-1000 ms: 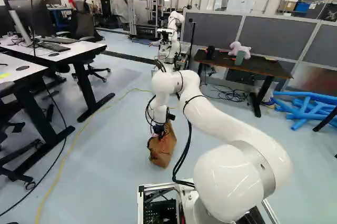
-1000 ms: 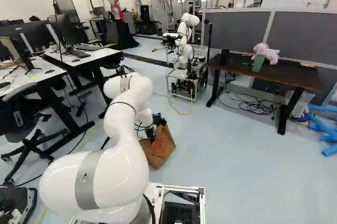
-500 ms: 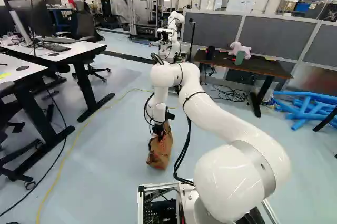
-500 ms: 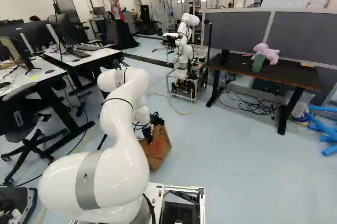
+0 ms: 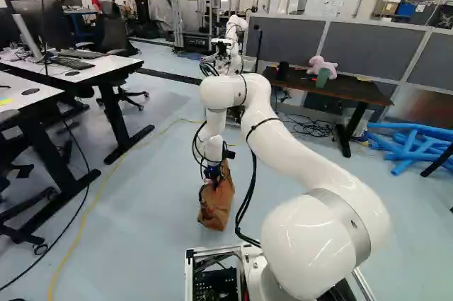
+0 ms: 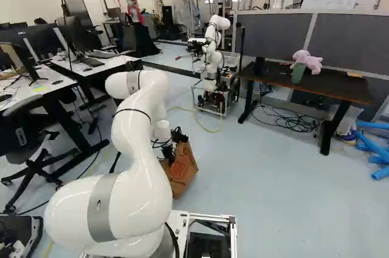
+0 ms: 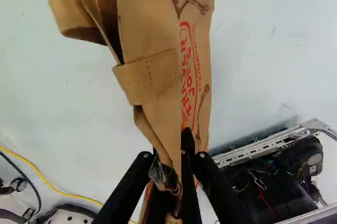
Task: Pick up the bag on the ground and place it on the table
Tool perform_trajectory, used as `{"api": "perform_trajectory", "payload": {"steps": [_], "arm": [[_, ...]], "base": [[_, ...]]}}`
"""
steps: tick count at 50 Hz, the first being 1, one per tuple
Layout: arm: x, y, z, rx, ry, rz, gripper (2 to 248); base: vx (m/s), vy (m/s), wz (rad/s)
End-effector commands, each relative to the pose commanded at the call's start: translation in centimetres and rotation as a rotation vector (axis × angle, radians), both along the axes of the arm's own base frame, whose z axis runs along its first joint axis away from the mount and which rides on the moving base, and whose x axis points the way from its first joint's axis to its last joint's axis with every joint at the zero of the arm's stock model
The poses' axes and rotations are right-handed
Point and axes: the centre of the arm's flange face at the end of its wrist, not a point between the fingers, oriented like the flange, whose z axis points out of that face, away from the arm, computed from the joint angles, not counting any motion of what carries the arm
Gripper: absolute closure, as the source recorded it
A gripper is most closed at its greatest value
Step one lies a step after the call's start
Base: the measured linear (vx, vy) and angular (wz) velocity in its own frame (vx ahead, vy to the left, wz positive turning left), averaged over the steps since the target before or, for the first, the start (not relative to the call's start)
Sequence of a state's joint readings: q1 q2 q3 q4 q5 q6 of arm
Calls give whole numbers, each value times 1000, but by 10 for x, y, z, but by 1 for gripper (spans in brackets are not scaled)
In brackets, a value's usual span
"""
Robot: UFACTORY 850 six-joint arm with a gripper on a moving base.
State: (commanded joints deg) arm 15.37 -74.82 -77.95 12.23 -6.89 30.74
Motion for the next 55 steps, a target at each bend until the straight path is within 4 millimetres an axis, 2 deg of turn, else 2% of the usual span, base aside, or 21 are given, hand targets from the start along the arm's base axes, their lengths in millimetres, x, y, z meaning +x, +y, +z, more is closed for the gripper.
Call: {"api": "perform_trajectory", "payload": {"steps": [55], "arm": [[-46,3,82,-4,-37,106,227]], "base": [[0,0,0]]}}
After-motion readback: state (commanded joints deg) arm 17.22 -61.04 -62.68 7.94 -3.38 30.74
